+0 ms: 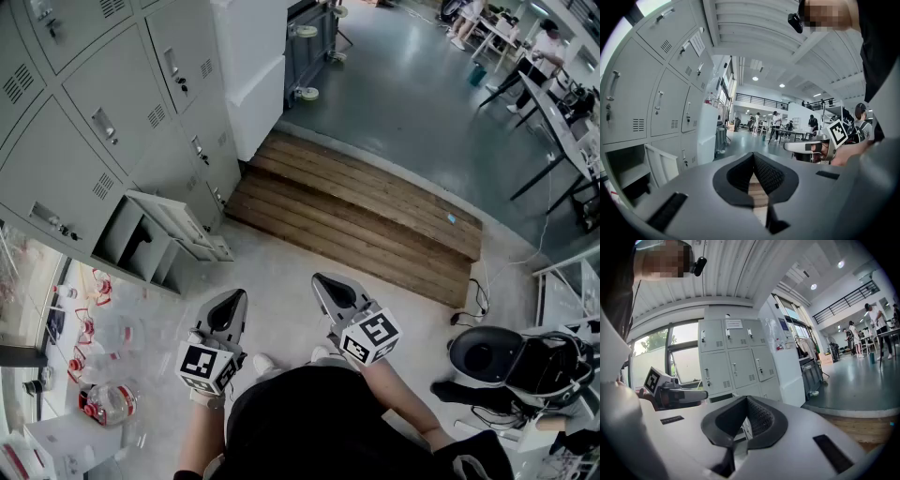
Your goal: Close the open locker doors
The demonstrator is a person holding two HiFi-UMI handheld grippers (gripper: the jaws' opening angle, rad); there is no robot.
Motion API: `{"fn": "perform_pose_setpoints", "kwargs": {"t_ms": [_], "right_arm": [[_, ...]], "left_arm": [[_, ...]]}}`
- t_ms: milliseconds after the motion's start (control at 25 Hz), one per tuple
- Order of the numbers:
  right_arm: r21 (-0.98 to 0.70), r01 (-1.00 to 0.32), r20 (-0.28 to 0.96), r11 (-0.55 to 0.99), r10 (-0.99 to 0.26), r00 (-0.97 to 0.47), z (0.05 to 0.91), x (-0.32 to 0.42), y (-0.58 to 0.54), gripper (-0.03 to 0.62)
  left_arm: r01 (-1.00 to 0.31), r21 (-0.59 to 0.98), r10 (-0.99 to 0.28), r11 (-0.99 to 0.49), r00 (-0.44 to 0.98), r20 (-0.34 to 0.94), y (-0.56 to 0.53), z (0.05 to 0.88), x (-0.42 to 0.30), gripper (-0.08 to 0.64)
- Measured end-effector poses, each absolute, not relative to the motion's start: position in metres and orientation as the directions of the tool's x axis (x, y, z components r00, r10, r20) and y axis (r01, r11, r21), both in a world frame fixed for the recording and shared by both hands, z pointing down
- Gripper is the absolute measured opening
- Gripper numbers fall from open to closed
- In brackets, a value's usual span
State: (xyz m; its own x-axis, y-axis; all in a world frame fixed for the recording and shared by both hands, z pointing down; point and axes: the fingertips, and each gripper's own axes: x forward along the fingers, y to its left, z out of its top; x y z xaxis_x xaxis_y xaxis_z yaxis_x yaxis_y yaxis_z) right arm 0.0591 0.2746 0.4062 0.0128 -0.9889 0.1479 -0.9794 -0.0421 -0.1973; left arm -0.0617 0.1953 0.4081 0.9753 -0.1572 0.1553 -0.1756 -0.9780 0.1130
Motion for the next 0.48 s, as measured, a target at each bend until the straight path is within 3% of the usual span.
{"fn": "perform_pose_setpoints", "kwargs": {"t_ms": [480], "right_arm": [[-0.248, -0.967, 0.172, -0.065, -0.985, 0.022, 0.424, -0.006, 0.217, 0.029]], "left_arm": [[-0.226, 0.173, -0.190, -0.959, 0.960, 0.204, 0.135, 0.436, -0.140, 0.018]]}}
